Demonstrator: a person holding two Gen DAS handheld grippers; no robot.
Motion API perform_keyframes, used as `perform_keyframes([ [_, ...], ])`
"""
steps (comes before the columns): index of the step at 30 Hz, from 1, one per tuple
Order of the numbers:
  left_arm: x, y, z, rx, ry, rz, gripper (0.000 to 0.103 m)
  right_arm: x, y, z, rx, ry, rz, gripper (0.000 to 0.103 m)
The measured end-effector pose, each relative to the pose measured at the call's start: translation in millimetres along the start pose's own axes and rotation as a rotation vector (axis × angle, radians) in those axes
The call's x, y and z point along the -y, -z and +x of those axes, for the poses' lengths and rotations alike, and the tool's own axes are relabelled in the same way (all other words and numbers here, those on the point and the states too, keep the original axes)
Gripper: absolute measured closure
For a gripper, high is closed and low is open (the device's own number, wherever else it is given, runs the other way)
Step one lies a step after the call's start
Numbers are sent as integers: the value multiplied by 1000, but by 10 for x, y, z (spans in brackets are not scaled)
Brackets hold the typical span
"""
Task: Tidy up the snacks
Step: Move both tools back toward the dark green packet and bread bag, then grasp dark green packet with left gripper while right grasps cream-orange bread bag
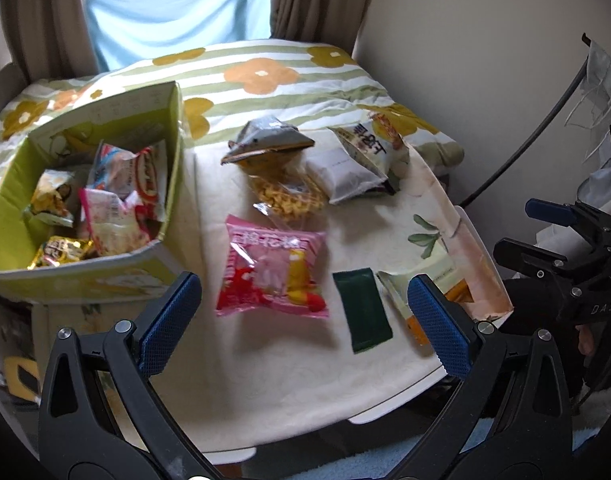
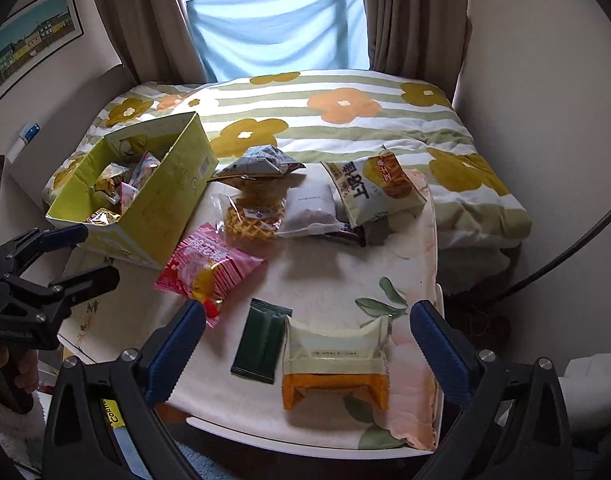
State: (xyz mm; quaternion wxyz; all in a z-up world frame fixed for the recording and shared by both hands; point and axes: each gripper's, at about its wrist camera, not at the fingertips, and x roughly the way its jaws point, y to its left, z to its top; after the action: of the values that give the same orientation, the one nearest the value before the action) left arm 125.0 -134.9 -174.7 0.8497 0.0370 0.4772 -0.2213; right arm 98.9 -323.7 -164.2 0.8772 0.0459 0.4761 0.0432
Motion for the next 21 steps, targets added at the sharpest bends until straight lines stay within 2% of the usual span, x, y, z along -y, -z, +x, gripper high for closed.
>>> perform_keyframes([
  [8,386,351,579,-69,-42,-95,1,384,232,116,-27,-24,-11,1],
  [12,435,510,928,-113,-74,-127,17,510,319,315,-55,-47,6,1],
  [15,459,580,1125,-138,-86,-132,20,552,404,469,-79,-62,18,1],
  [21,547,637,1332,-139,-114,-95,21,559,549,699,-115,-78,34,1],
])
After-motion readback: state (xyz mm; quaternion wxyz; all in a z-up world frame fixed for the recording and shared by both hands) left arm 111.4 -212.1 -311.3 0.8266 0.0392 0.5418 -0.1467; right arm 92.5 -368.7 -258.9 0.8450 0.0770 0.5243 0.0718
